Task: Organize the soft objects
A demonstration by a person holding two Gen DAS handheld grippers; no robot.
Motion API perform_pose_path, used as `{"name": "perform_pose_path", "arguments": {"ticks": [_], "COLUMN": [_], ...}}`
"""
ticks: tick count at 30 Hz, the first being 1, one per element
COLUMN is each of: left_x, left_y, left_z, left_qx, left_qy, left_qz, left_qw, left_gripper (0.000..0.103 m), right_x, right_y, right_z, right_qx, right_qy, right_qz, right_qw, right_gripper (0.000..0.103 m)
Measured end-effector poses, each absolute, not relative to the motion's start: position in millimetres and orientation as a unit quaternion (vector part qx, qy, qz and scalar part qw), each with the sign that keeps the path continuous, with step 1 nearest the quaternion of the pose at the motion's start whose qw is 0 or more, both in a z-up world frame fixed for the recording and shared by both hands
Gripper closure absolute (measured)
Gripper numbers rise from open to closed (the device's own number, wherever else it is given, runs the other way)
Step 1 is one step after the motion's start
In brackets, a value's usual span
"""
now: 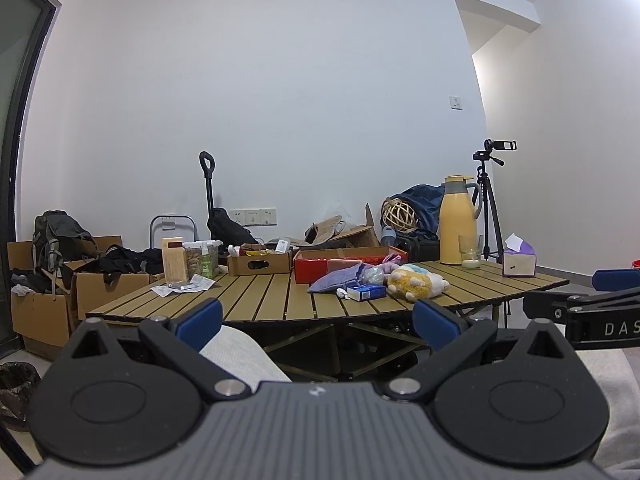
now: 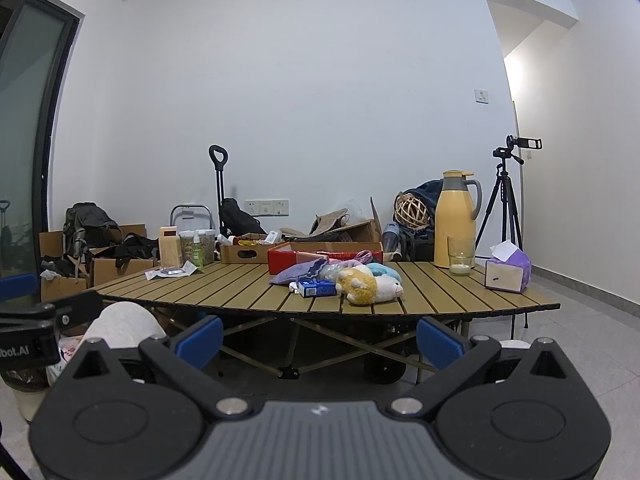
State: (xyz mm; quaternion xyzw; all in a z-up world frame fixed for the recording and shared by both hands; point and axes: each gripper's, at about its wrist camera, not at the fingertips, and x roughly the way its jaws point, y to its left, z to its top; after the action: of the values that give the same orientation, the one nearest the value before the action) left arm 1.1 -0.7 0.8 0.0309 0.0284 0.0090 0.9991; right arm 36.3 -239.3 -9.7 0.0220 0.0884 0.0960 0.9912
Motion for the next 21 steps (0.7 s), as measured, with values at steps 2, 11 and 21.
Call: {"name": "perform_pose_path", "arguments": {"ticks": [2,11,21], "left_x": [1.4,2.2,1.7], "left_y": [-0.6,-0.4,0.6], "left_z": [0.8,-0.4,-0.2], "left_qx": [0.032,0.03,0.031], "left_qy": [0.028,0.032,0.026], "left_qz": [0.008,0.007,0.012], "left_qw": [0.999,0.999,0.999], "left_gripper": [0.0,0.0,0.0], "right_x": [36.2,37.3,39.3], "right_y": [-239.5,-241.4,-244.6], "right_z": [-9.6,-10.6,-13.0], "right_qx": [0.022,0.025,0.031], "right_qy": [0.089,0.09,0.092], "right_qz": [0.096,0.096,0.096], "right_qw": [0.991,0.991,0.991], "right_gripper": [0.0,0.0,0.0]}}
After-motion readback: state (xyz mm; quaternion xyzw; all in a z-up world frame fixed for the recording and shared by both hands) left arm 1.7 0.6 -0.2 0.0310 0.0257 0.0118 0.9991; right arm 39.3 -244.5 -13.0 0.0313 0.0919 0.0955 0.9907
